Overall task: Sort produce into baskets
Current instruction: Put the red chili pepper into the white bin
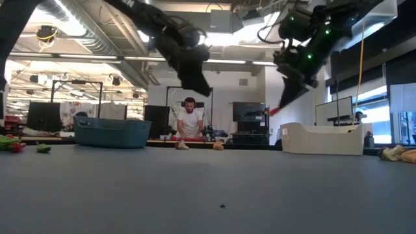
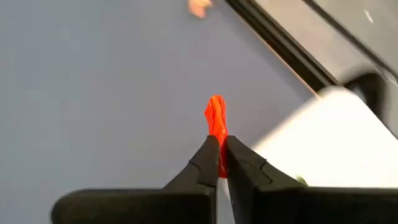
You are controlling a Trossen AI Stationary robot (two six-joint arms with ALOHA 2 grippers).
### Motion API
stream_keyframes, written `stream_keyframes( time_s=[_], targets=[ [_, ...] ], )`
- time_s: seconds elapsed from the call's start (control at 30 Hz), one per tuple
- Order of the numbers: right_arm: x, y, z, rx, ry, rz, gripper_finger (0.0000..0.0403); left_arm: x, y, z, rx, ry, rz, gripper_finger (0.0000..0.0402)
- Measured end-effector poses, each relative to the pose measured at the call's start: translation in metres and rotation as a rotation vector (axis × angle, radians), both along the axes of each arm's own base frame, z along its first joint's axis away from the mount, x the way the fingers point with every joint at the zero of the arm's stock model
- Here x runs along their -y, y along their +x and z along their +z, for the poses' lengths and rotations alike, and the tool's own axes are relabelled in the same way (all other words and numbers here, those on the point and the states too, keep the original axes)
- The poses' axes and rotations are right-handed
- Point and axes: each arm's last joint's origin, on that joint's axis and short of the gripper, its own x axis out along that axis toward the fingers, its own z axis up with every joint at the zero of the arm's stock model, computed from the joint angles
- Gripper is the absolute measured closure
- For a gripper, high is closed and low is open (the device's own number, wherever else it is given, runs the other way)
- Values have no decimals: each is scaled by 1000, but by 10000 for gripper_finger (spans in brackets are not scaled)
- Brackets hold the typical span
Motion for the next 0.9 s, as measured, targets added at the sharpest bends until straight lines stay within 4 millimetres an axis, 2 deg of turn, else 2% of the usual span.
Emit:
stream_keyframes(
  time_s=[0.13, 0.27, 0.43, 0.57, 0.77, 0.9],
  targets=[
    [13, -17, -4, -78, 28, -130, 381, -22, -9, -6, -11, 22, 96, 265],
    [25, -33, -7, -137, 65, -230, 384, -38, -9, -19, -2, 5, 159, 270],
    [37, -47, -9, -164, 100, -324, 378, -50, -6, -44, -34, -8, 167, 270],
    [43, -50, -8, -139, 90, -353, 367, -53, -3, -55, -47, -7, 157, 256],
    [43, -49, -8, -133, 86, -350, 315, -54, -2, -62, -85, 19, 172, 208],
    [43, -49, -8, -132, 89, -353, 267, -55, -6, -64, -166, 75, 216, 196]
  ],
)
